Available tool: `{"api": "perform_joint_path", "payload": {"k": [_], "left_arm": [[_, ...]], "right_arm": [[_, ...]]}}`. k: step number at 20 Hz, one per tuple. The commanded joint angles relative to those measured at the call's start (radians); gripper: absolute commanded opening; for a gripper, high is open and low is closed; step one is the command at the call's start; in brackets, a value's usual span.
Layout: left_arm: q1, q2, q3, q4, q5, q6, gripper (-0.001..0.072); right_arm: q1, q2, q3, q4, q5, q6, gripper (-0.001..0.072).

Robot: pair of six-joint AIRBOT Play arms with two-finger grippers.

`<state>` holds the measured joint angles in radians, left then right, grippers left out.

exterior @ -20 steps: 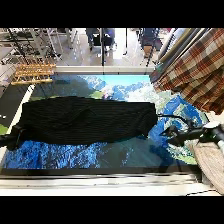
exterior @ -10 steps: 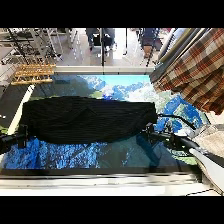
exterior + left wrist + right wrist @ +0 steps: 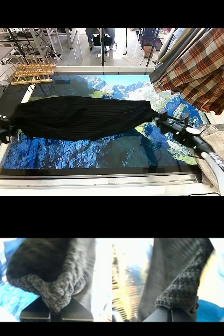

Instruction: Fold the clothes and pants, and hang the long-sleeved shirts on hangers.

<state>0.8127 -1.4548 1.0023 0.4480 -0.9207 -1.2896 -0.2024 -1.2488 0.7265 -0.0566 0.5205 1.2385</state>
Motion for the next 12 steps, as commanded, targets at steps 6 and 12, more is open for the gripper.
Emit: {"api": "perform_joint_path", "payload": {"k": [6,12], "left_arm": [[0.061,0.030,0.379,0.300,-0.448,0.013,0.0020],[0.108,0.008,0.313,0.886,-0.595,0.174,0.0020]], "right_arm": [[-0.169,0.062,0.322,-0.866,0.610,0.077,0.0045],[-0.169,0.139,-0.015,-1.094,0.796,-0.081,0.0045]]}}
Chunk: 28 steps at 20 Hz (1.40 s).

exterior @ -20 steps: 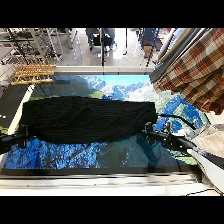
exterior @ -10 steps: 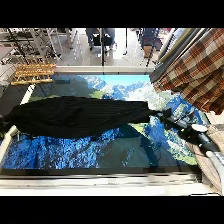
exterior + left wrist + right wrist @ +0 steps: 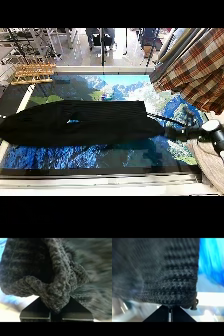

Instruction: Fold the clothes and pants, and hang the long-sleeved shirts on hangers.

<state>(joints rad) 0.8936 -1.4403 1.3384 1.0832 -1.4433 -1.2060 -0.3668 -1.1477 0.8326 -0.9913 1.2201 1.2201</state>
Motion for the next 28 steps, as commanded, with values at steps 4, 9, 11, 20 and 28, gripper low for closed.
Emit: {"api": "perform_joint_path", "payload": {"k": [4,9,11,20,28], "left_arm": [[0.056,-0.023,-0.114,0.414,-0.072,0.227,0.0019],[0.053,-0.088,-0.129,0.623,0.016,0.184,0.0088],[0.050,-0.089,-0.120,0.646,0.081,0.151,0.0622],[0.056,-0.065,0.133,0.277,0.169,-0.178,0.0701],[0.252,0.007,-0.029,-0.150,0.158,-0.128,0.0693]], "right_arm": [[0.008,0.049,-0.173,-0.184,0.164,-0.082,0.0046],[0.012,0.048,-0.129,-0.128,0.247,-0.082,0.0505],[0.012,0.047,-0.051,-0.004,0.140,-0.071,0.0546],[0.083,-0.531,0.327,0.364,-0.337,-0.013,0.0501],[0.203,-0.768,0.659,0.241,-0.363,0.125,0.0046]]}}
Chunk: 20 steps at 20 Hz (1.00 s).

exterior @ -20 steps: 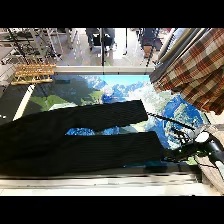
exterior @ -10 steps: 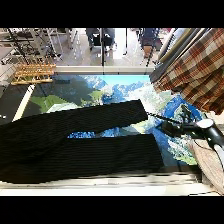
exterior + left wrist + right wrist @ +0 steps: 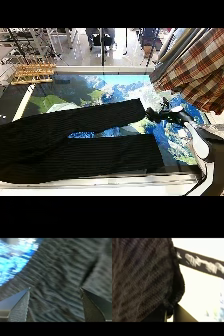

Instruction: Fold the clothes and pants, and hang the long-sleeved shirts on hangers.

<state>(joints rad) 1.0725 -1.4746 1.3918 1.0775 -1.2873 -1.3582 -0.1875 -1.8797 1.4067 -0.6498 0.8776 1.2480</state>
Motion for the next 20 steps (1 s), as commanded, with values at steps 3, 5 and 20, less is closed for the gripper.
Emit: {"api": "perform_joint_path", "payload": {"k": [3,5,20], "left_arm": [[0.132,0.123,-0.266,-0.144,0.075,0.027,0.0693],[0.141,0.161,-0.383,-0.136,0.124,0.032,0.0693],[0.197,0.225,-0.531,-0.034,0.182,0.049,0.0691]], "right_arm": [[0.018,0.113,0.043,-0.599,0.004,0.410,0.0045],[0.006,0.212,-0.042,-0.724,-0.008,0.520,0.0046],[-0.433,0.806,-0.752,-0.402,0.605,0.074,0.0585]]}}
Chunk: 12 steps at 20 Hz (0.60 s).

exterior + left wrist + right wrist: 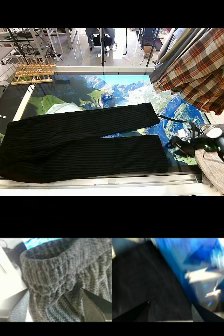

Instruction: Fold the clothes and pants, and hang the long-sleeved shirts on hangers.

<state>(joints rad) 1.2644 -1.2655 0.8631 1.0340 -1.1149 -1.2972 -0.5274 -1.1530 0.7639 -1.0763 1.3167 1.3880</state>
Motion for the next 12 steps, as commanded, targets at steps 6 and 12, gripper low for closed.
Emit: {"api": "perform_joint_path", "payload": {"k": [6,12], "left_arm": [[0.005,0.110,-0.002,-0.065,0.058,0.008,0.0621],[0.005,0.117,-0.003,0.074,0.057,0.025,0.0556]], "right_arm": [[-0.102,0.072,-0.172,-0.106,0.159,-0.065,0.0580],[-0.050,-0.011,-0.187,-0.046,-0.055,-0.063,0.0564]]}}
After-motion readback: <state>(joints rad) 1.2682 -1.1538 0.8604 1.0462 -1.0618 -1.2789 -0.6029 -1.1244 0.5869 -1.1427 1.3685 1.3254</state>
